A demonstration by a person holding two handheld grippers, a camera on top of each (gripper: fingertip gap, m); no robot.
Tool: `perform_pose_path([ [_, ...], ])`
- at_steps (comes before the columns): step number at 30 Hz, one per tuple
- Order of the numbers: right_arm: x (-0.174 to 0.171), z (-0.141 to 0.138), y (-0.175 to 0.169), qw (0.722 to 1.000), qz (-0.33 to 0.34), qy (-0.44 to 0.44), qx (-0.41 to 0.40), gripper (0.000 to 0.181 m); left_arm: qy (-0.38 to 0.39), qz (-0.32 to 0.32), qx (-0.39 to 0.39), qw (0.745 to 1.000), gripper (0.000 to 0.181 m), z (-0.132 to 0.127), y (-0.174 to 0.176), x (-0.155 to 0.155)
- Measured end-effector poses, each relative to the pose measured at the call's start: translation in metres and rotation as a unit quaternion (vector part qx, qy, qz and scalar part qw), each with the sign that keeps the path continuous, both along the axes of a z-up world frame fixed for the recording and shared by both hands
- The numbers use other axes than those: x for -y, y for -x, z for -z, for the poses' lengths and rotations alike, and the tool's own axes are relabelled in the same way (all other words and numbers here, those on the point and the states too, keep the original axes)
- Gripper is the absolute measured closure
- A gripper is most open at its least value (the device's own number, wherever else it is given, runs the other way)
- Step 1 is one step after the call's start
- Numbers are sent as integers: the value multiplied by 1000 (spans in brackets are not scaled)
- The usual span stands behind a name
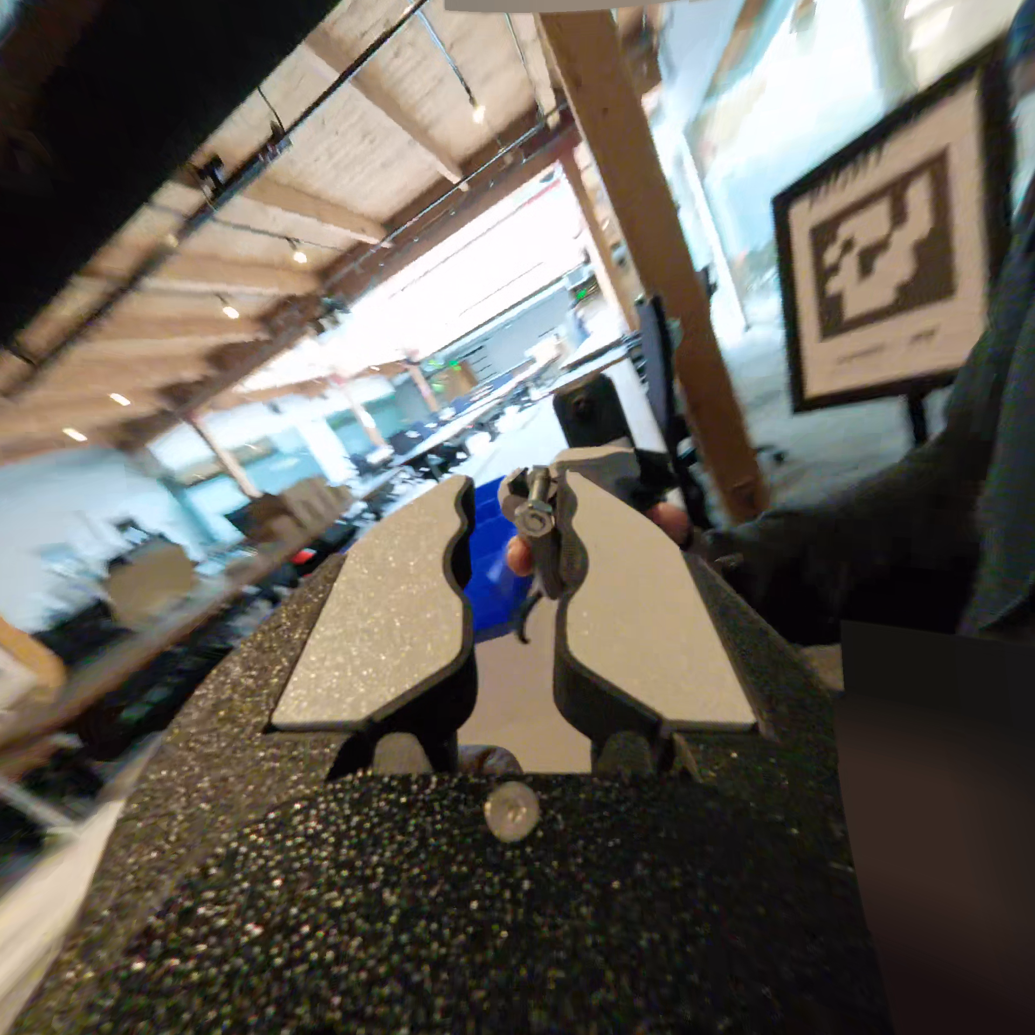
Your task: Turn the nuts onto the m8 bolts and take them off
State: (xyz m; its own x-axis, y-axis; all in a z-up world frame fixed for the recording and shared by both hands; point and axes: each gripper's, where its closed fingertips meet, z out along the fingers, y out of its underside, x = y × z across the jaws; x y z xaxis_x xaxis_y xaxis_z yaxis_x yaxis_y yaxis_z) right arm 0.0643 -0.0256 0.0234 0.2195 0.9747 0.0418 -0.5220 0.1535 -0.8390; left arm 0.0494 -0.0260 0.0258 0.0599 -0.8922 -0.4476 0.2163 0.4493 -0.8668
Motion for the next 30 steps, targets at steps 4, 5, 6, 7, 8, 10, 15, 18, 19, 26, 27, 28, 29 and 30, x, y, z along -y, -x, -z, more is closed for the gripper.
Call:
perform_pose_path([
  [4,0,0,0,1000,-1,1,1,166,128,66,-23,989,153,4,-1,-3],
  [5,0,1,0,1000,0,1,3,167,141,76,-27,987,153,6,-2,-2],
  [6,-1,1,1,1000,1,1,4,167,150,79,-30,985,153,8,-4,-2],
  [7,-1,1,1,1000,1,1,5,166,155,75,-39,984,154,11,-7,-3],
  [8,-1,1,2,1000,2,1,7,167,154,67,-55,984,154,17,-10,-4],
  [10,-1,2,2,1000,2,0,8,166,134,49,-85,986,156,28,-16,-3],
  [15,0,1,0,1000,1,1,3,166,-5,-43,-59,997,172,25,-18,-8],
  [18,0,1,1,1000,2,0,6,167,-252,-187,-40,949,174,21,-16,-15],
  [19,0,2,2,1000,2,-1,8,167,-321,-227,-37,918,174,20,-15,-16],
  [26,0,0,-1,1000,3,-1,0,167,-146,-111,-20,983,155,18,-11,-9],
  [27,0,0,-1,1000,4,-1,1,167,-84,-72,-25,994,154,16,-10,-7],
  [28,0,1,0,1000,5,-2,3,167,-24,-40,-23,999,156,13,-8,-7],
  [29,0,1,0,1000,6,-3,5,167,34,-13,-23,999,157,11,-7,-9],
  [30,-1,2,1,1000,8,-3,8,166,88,12,-30,996,157,10,-6,-10],
])
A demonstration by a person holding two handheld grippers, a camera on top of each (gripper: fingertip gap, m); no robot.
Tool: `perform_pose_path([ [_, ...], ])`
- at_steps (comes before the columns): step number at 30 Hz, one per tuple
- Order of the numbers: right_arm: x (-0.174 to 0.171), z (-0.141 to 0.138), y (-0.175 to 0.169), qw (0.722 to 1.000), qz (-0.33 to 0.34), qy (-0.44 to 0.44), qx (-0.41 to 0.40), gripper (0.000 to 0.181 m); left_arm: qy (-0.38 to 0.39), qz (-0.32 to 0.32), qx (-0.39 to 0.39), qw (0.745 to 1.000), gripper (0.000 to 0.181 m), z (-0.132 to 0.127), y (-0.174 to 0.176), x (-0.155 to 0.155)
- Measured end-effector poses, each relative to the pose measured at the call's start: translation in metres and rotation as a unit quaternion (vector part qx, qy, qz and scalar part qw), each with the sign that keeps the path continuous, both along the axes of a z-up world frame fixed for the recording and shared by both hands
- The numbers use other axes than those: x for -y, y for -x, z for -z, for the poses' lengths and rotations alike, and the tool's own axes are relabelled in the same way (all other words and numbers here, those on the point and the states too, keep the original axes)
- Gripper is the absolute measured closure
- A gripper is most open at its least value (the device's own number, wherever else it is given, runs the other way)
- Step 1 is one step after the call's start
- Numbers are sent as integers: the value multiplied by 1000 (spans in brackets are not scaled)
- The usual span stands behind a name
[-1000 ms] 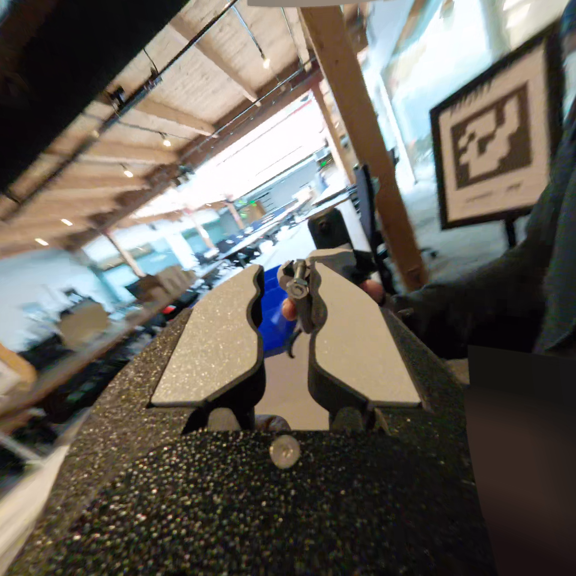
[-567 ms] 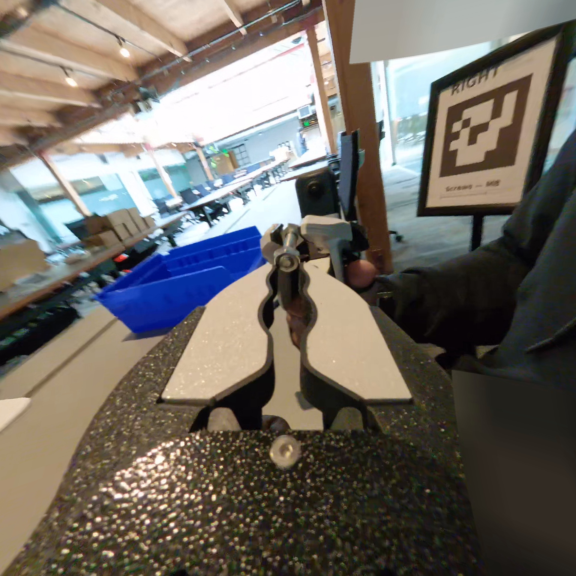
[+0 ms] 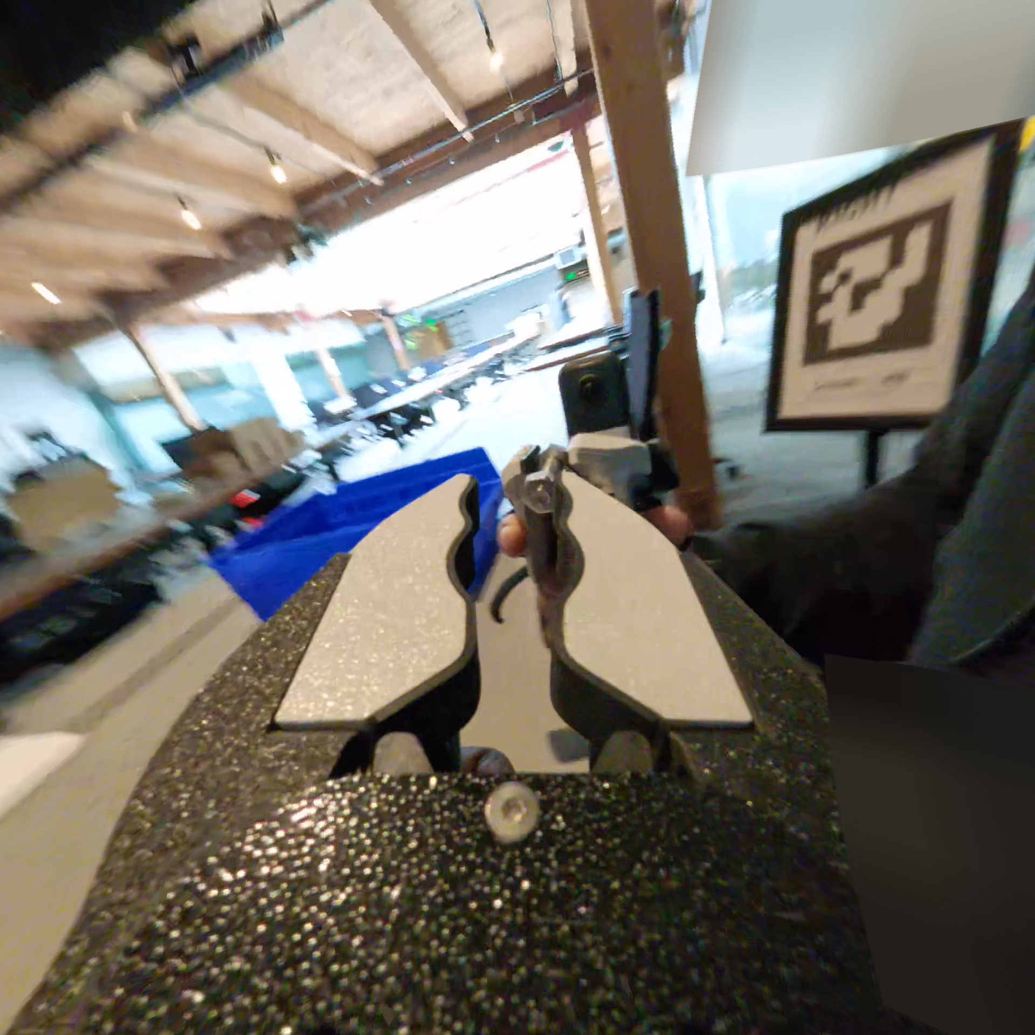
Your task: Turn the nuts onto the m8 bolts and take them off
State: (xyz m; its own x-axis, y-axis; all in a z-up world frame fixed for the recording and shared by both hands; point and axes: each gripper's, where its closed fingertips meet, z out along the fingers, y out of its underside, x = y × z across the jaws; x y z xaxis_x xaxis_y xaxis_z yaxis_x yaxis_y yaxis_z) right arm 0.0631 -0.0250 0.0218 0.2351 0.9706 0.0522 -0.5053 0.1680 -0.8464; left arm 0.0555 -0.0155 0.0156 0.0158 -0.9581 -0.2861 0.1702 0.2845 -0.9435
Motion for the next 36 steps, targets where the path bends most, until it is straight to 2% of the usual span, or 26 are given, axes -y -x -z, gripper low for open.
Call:
perform_pose_path([
  [3,0,2,3,1000,5,-3,9,167,109,57,-41,992,156,9,-1,-1],
  [8,-1,4,5,1000,12,-5,19,166,160,112,-79,978,156,18,-1,10],
  [12,-1,7,9,999,15,-9,33,166,187,116,-86,972,165,16,0,10],
  [21,-6,18,17,996,49,-18,77,167,149,56,-119,980,168,13,5,3],
  [30,-9,24,21,993,65,-21,96,164,134,53,-118,983,168,16,1,5],
  [36,-11,25,20,992,77,-22,97,164,117,27,-138,983,167,20,2,0],
])
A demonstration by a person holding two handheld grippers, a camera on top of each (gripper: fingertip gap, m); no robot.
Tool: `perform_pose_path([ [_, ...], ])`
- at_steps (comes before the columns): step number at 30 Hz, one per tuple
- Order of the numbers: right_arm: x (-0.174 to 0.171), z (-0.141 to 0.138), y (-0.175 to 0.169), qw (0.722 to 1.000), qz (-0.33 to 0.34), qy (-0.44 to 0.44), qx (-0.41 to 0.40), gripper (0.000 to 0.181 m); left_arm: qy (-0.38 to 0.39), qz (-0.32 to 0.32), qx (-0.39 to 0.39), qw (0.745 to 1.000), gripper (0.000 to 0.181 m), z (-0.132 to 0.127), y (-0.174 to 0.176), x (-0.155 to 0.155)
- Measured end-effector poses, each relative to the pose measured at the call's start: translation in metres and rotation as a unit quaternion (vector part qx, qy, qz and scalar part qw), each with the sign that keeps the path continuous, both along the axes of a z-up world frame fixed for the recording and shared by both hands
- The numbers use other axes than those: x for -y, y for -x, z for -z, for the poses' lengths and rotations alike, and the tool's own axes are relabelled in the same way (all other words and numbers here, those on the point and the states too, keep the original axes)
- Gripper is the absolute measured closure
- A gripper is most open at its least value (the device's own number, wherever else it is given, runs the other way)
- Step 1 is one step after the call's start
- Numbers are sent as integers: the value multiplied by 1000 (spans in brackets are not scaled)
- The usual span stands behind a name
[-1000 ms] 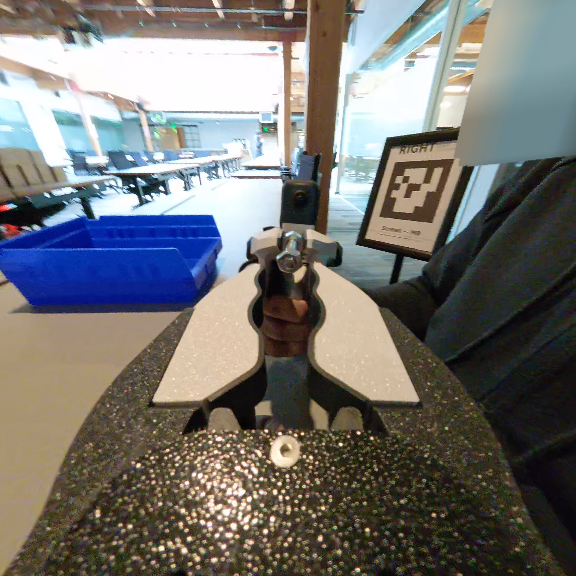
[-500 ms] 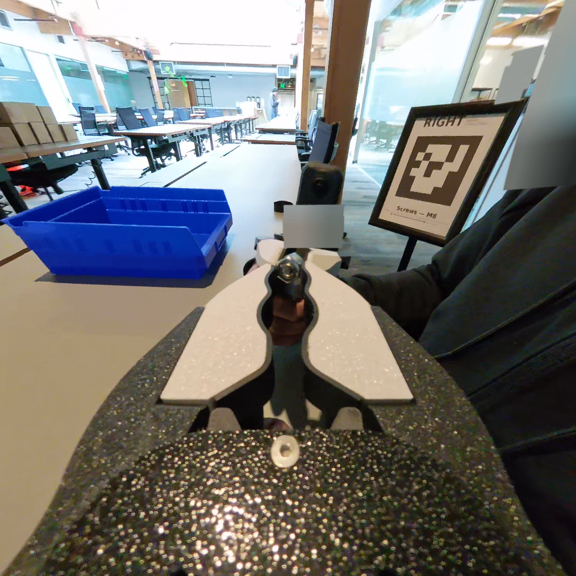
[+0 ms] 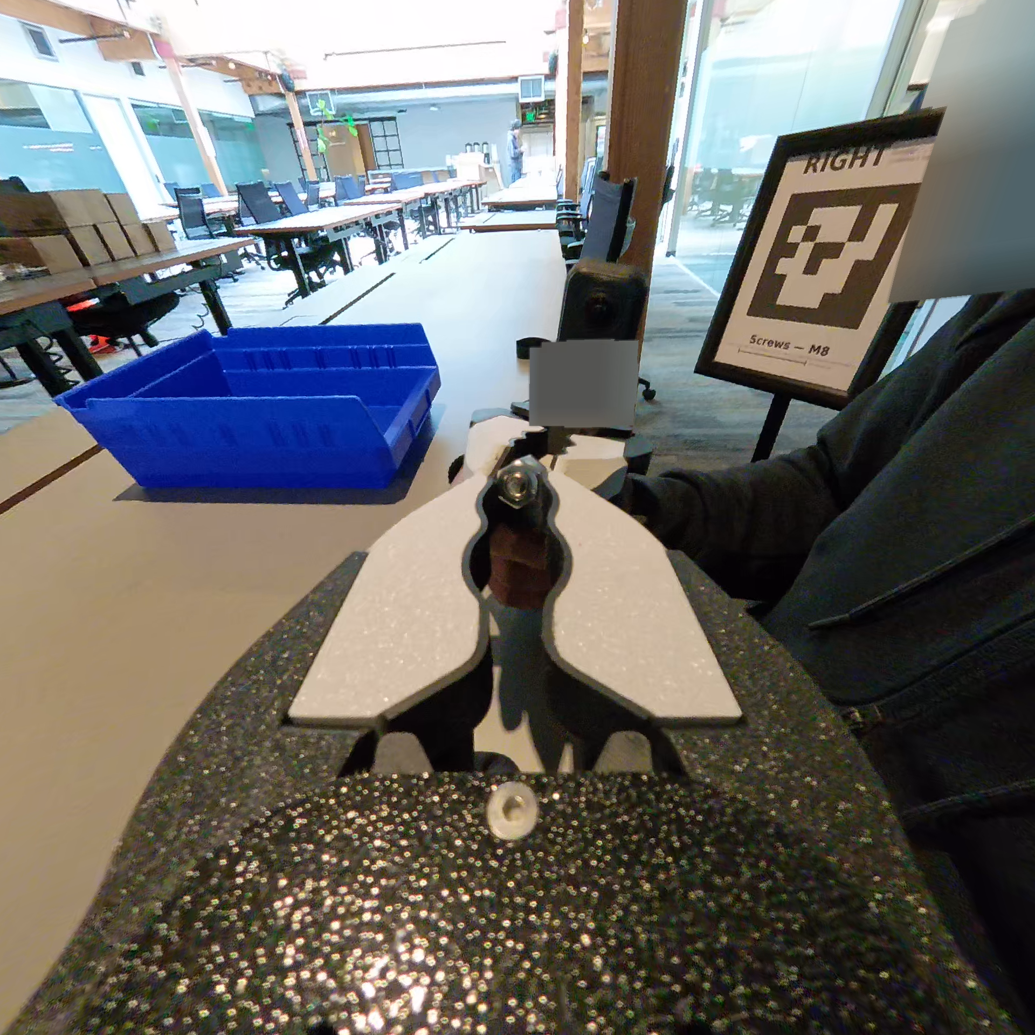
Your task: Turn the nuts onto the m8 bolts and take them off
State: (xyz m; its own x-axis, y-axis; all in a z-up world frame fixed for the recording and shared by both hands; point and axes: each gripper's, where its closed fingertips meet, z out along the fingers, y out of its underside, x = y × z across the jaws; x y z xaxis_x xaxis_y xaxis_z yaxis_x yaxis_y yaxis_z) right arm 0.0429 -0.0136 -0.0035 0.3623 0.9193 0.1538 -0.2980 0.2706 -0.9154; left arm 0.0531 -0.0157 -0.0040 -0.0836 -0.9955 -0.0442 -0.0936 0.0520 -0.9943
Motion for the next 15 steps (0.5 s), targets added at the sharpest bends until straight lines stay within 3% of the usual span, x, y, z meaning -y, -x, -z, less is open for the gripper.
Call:
perform_pose_path([
  [15,-13,14,7,996,62,-16,58,165,-45,-51,-71,995,167,8,10,-10],
])
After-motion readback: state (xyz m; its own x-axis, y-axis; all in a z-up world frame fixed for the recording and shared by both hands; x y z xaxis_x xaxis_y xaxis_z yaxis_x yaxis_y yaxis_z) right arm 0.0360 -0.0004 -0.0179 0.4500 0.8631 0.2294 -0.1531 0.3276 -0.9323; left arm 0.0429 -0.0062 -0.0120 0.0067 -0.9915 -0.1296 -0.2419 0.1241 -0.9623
